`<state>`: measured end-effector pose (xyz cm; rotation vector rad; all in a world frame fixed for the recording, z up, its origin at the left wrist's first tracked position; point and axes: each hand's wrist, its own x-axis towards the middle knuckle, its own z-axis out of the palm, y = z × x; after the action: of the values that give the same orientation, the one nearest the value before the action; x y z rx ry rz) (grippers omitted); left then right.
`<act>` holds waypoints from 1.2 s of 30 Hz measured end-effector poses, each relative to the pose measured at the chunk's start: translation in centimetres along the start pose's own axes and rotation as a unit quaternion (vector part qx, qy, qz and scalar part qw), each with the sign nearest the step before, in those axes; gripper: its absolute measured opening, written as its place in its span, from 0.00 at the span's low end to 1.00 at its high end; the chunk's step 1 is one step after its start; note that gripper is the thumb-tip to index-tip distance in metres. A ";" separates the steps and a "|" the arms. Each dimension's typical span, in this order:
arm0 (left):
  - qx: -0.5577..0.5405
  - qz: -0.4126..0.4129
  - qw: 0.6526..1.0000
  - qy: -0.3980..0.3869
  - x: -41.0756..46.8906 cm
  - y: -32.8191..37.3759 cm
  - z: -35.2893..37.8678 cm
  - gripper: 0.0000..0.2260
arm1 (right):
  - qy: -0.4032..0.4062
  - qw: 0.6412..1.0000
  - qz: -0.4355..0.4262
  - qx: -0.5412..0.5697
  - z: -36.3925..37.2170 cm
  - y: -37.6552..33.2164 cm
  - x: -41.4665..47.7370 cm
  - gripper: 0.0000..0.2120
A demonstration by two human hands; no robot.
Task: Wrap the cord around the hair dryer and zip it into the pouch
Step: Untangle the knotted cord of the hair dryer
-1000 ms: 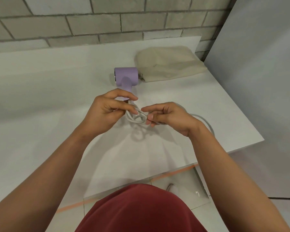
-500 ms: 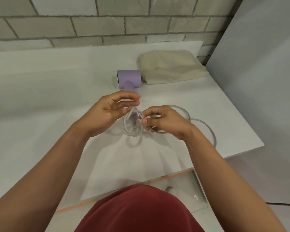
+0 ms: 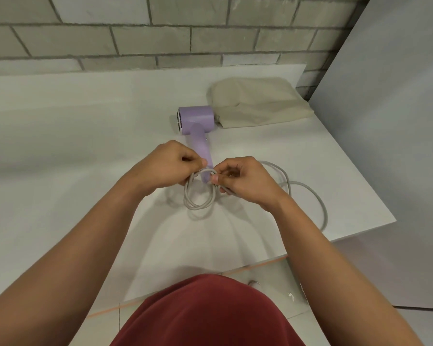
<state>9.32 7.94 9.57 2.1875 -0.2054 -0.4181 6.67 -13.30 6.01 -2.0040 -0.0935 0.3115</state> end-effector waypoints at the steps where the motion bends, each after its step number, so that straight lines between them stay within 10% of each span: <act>1: -0.005 -0.006 1.000 -0.009 0.0 0.0 0.0 0.11 | 0.004 1.000 -0.003 -0.001 -0.1 0.0 0.0 0.02; 13: 0.001 0.091 0.994 0.055 0.1 -0.1 0.3 0.07 | -0.026 0.999 -0.022 0.000 -2.6 -0.3 -0.9 0.10; 17: -0.035 0.111 0.988 0.099 -0.5 -0.1 -0.5 0.07 | 0.072 0.997 0.015 -0.005 -5.4 1.6 -1.5 0.10; 21: -0.001 0.112 0.989 0.097 -0.7 -0.3 -0.4 0.07 | 0.182 0.955 0.071 -0.222 -7.3 5.7 -0.1 0.09; 28: 0.017 0.121 0.986 0.114 -0.7 -0.8 0.5 0.06 | 0.131 0.906 0.192 -0.354 -6.9 9.2 1.8 0.29; 36: 0.028 0.115 0.987 0.109 -0.6 -0.2 2.0 0.06 | 0.034 0.881 -0.013 -0.471 -5.5 9.6 5.2 0.28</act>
<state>8.01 6.79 8.44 2.2135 -0.3477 -0.0437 12.39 -21.32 -1.22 -2.9775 -0.2661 0.1840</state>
